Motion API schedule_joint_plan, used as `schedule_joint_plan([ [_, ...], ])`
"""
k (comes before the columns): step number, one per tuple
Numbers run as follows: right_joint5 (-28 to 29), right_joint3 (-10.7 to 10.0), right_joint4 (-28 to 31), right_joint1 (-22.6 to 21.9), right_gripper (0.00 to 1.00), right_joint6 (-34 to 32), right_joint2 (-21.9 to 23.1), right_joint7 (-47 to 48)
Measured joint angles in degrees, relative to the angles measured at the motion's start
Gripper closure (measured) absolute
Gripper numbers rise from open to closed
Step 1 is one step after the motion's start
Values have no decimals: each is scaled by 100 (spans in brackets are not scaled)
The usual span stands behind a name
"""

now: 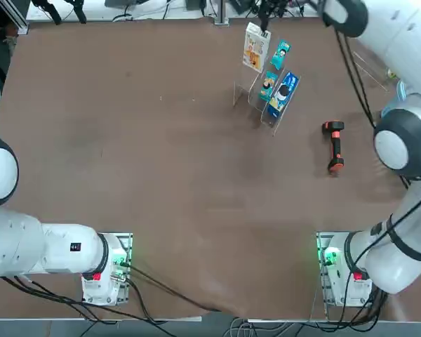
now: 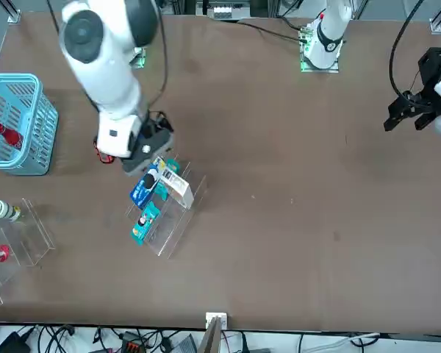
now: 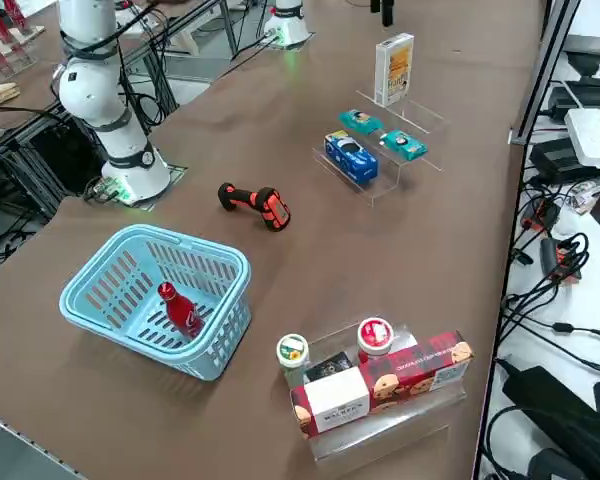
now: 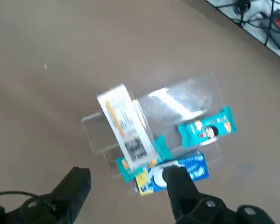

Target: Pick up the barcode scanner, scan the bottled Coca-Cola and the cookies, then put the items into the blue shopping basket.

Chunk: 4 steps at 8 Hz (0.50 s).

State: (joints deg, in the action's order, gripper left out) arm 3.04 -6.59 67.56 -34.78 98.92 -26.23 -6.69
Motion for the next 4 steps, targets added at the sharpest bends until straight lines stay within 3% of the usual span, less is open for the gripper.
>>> schedule_joint_plan([
  [4, -29, -3, -460, 7, 0, 342, -637, -239],
])
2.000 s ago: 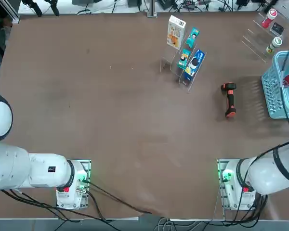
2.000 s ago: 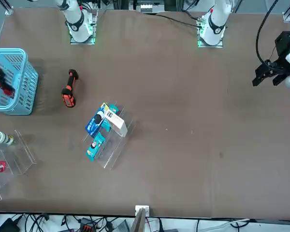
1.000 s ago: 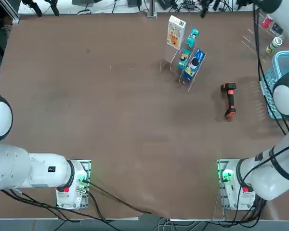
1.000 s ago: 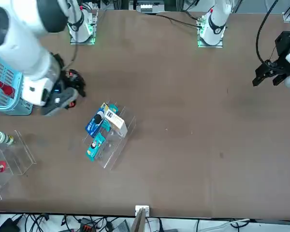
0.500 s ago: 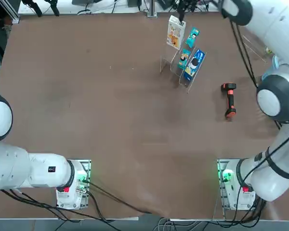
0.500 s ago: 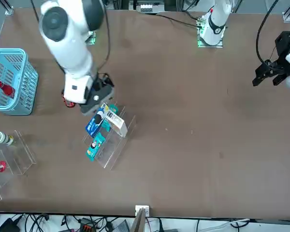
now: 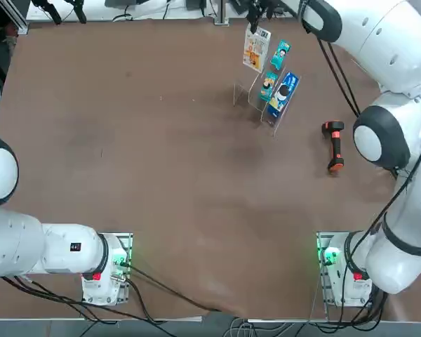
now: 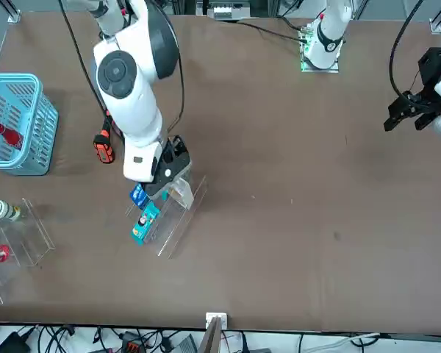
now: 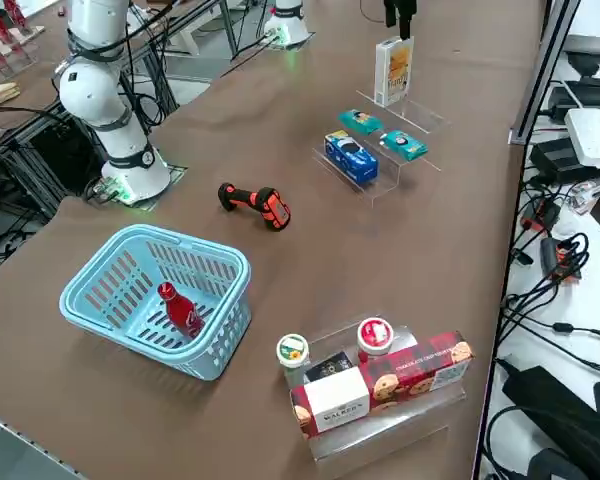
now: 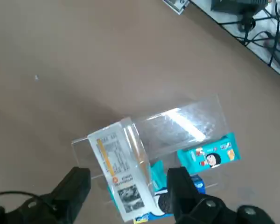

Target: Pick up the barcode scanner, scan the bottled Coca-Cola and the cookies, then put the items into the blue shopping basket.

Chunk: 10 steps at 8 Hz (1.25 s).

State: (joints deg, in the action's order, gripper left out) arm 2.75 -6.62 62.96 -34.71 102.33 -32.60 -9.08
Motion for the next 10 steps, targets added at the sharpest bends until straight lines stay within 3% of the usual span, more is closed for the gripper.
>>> schedule_joint_plan([
  [7, 0, 7, -14, -26, 0, 48, -212, -215],
  [10, 0, 16, -14, -46, 9, 48, -313, -358],
])
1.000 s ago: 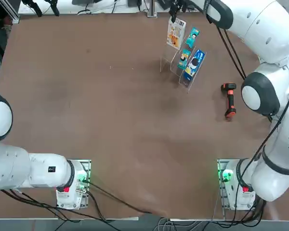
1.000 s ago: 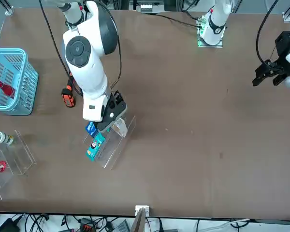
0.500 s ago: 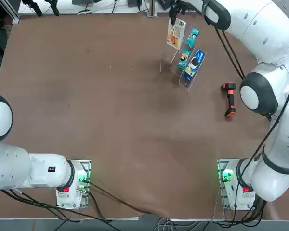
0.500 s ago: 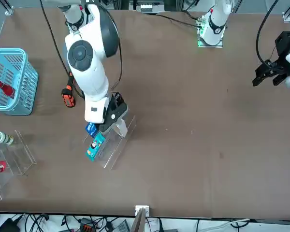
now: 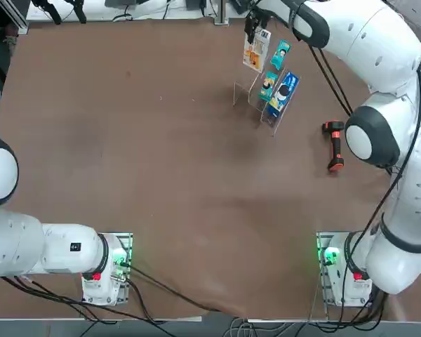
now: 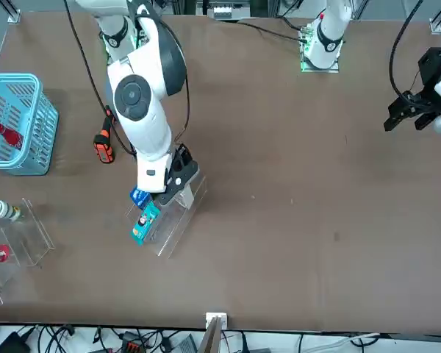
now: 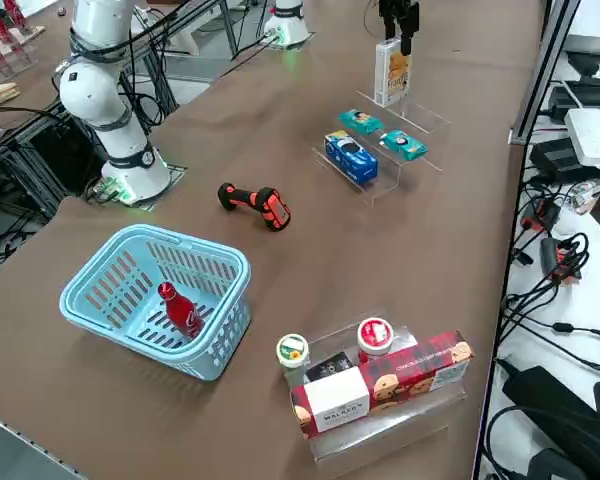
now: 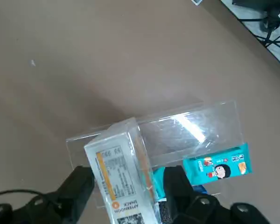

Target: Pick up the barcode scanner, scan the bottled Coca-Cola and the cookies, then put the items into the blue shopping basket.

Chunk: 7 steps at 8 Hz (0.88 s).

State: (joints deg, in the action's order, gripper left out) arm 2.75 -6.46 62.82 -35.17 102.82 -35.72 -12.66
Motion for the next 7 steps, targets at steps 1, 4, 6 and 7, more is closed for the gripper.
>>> schedule_joint_plan([
  [1, 0, 7, 0, -5, 18, -12, -3, -16],
  [4, 0, 29, -24, -16, 56, -84, -2, -22],
  [6, 0, 28, -32, -12, 56, -116, -2, -22],
  [7, 0, 21, -48, 2, 56, -202, -1, -24],
])
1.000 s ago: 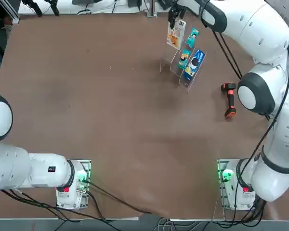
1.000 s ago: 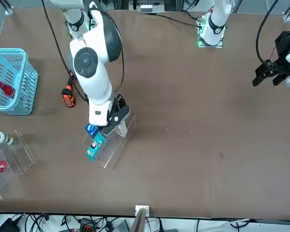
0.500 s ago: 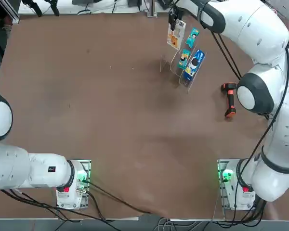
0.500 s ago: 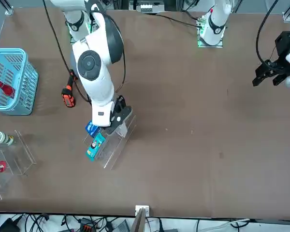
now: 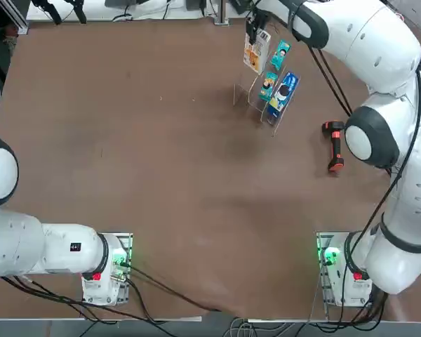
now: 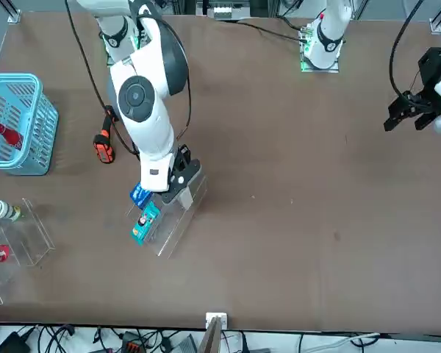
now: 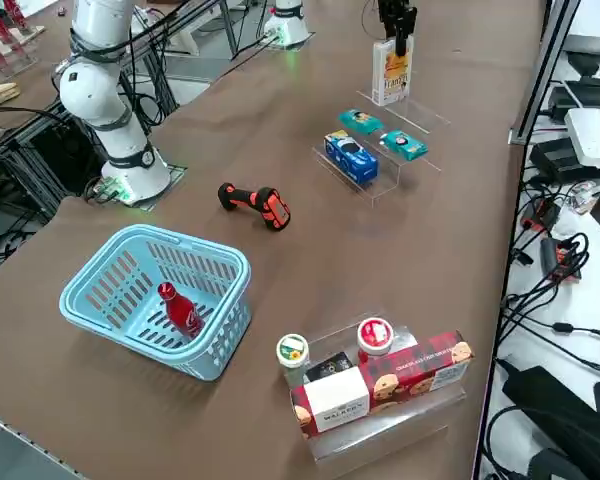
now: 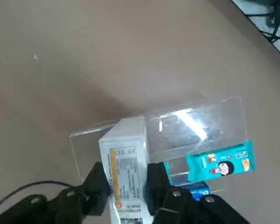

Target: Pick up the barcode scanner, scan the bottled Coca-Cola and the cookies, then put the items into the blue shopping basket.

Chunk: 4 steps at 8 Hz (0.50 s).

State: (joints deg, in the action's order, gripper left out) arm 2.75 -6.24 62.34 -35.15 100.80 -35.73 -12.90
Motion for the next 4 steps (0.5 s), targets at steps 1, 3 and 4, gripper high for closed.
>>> schedule_joint_plan([
  [1, -1, -17, -43, 29, 56, -175, 20, -71],
  [3, -11, -69, -220, 304, 56, -783, 314, -583],
  [4, -11, -80, -262, 616, 56, -1106, 596, -1014],
])
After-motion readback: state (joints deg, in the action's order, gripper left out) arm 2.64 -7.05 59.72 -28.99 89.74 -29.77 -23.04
